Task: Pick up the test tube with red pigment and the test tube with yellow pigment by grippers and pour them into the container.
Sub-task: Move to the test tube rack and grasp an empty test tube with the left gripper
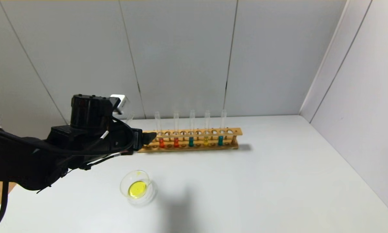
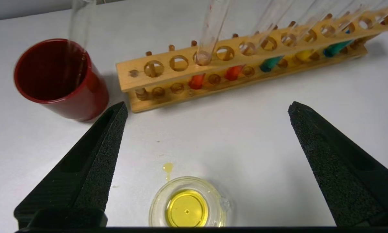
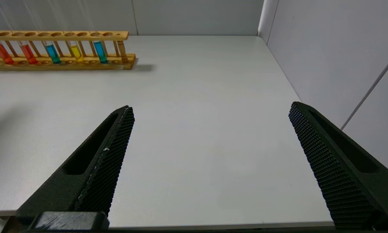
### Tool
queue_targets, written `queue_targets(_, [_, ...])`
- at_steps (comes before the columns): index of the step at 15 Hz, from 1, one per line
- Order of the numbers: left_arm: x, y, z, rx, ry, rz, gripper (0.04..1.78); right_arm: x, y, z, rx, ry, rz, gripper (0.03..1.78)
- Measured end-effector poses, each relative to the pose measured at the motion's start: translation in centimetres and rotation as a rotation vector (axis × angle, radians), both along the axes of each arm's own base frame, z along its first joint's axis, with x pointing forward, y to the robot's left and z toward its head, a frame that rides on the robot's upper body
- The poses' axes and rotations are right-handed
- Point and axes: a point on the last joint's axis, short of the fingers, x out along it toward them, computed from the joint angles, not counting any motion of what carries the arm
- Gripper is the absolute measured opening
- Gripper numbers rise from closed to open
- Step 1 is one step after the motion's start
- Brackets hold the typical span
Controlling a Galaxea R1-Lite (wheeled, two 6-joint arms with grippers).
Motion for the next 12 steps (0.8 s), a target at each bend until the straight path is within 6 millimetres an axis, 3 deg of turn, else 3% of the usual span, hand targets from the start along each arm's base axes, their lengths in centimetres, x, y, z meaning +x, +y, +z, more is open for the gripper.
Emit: queue_targets(12, [7.7, -3.0, -3.6, 0.012, 0.016, 0.007, 1.75, 0.0, 0.0, 0.0, 0.0, 0.0, 0.0, 1.75])
